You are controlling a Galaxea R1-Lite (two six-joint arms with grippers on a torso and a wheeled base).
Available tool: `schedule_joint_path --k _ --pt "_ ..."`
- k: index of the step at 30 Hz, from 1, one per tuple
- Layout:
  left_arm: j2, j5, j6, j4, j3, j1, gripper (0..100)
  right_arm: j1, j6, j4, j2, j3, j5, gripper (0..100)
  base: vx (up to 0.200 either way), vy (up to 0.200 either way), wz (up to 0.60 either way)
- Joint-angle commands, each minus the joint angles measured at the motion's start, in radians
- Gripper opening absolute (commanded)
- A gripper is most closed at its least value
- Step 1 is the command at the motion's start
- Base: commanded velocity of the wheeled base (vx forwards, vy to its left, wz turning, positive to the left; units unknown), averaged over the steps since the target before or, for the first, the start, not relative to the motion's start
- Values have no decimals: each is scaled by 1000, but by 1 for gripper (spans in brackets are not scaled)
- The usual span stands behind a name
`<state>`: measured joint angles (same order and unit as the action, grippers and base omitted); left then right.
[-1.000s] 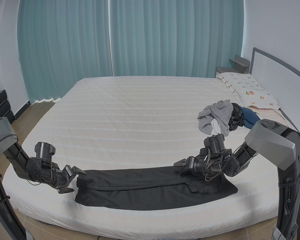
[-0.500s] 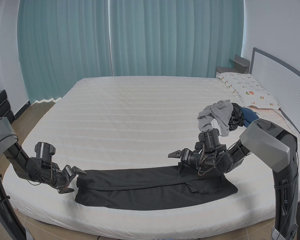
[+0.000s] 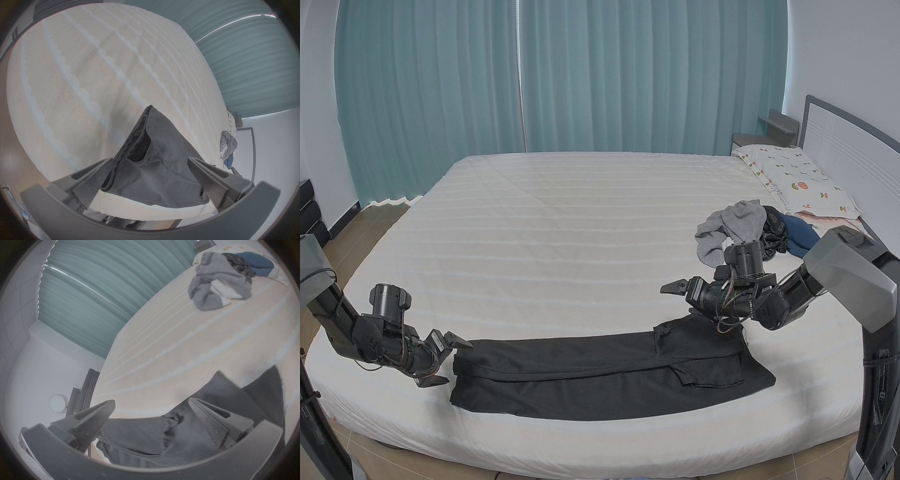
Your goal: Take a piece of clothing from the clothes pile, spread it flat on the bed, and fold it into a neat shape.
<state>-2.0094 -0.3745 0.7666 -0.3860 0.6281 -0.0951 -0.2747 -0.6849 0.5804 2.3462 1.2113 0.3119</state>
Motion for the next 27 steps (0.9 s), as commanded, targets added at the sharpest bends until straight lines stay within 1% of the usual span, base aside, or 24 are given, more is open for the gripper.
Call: schedule_joint_path --k 1,2,3,7,9,10,12,21,27 --pt "-8 0 -1 -1 -1 -2 100 91 90 -5 -30 -62 12 100 0 0 0" --pt "-8 0 -1 -1 -1 -2 100 91 90 -5 -30 -62 12 100 0 0 0" --pt "-8 0 0 -1 -1 -2 100 121 128 -4 -30 -87 30 100 0 0 0" --pt "-8 0 0 -1 -2 -2 100 175 191 1 -31 -145 79 100 0 0 0" --pt "-8 0 0 -1 -2 0 100 193 219 1 -31 -162 90 100 0 0 0" --pt "-8 0 0 -1 -2 0 100 193 219 1 -31 -162 90 100 0 0 0" --pt "-8 0 0 -1 -4 0 100 207 251 2 -31 -190 111 100 0 0 0" --pt "-6 -1 0 1 -5 0 100 204 281 4 -34 -228 157 100 0 0 0" --pt "-6 -1 0 1 -5 0 100 196 304 4 -36 -242 171 100 0 0 0"
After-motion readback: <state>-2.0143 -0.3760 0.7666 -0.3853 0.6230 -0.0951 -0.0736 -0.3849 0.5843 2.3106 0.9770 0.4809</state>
